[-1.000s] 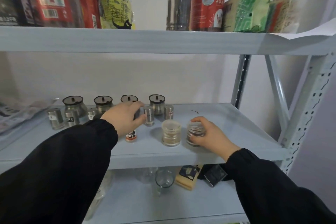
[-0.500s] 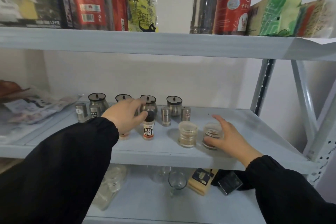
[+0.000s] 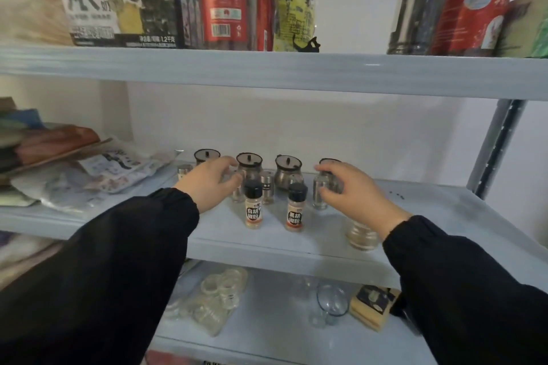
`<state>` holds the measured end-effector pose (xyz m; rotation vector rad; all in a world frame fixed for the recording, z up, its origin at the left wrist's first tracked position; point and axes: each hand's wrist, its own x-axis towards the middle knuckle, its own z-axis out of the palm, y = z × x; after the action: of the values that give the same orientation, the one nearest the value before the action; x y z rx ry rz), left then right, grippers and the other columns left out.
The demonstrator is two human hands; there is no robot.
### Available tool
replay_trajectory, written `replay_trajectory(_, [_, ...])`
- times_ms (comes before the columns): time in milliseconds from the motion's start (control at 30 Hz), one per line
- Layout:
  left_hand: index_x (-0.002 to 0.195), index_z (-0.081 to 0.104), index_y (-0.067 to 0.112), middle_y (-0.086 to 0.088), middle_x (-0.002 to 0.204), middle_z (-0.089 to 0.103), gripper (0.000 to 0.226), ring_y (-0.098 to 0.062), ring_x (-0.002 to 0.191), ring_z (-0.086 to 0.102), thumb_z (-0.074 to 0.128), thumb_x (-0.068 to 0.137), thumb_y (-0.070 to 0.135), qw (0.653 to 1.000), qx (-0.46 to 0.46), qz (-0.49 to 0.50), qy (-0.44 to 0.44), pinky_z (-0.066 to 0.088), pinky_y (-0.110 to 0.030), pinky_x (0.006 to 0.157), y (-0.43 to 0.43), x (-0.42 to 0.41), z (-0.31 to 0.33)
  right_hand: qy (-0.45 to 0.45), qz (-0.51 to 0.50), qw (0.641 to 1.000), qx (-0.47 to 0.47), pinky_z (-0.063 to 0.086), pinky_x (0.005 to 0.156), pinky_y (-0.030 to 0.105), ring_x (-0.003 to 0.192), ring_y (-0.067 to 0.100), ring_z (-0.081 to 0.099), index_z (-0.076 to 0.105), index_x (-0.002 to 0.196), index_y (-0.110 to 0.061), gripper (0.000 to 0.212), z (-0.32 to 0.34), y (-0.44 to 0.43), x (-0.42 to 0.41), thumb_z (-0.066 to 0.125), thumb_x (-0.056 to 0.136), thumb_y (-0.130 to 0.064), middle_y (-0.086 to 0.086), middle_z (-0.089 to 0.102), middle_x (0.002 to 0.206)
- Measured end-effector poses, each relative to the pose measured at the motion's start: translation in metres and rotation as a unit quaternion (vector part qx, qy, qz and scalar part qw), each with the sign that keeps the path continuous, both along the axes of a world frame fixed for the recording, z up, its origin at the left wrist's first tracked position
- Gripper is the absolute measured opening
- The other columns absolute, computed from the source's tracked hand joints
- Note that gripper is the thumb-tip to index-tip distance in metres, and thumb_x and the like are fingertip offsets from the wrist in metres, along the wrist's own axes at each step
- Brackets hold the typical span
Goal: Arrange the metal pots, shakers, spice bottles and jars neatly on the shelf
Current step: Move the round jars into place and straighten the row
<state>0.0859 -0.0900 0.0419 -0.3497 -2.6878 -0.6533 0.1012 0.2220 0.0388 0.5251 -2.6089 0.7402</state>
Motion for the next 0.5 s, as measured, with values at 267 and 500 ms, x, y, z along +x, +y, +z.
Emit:
replay_trajectory(267, [0.122, 0.058, 0.036, 0.01, 0.115, 0.063, 0.033, -0.008, 0.102, 0.063, 0.06, 0.089, 0.034, 0.989, 0.059, -0.116, -0.066, 0.053, -0.031, 0.089, 0.016, -0.025, 0.001, -0.115, -0.011, 0.993, 0.009, 0.047, 0.09, 0.029, 0.107, 0.012, 0.06, 0.059, 0.124, -0.033, 0.043, -0.016, -0.05, -0.031, 0.071, 0.082, -0.032, -0.007, 0.063, 0.121])
replay_trajectory(500, [0.109, 0.066, 0.025, 0.012, 0.093, 0.061, 0.021, 0.001, 0.076, 0.054, 0.063, 0.088, 0.023, 0.987, 0.009, -0.152, -0.043, 0.038, -0.011, 0.067, 0.015, -0.036, -0.008, -0.109, -0.04, 0.992, -0.044, 0.054, 0.091, 0.035, 0.1, 0.01, 0.065, 0.063, 0.11, -0.035, 0.035, -0.019, -0.058, -0.021, 0.076, 0.078, -0.029, -0.012, 0.068, 0.108])
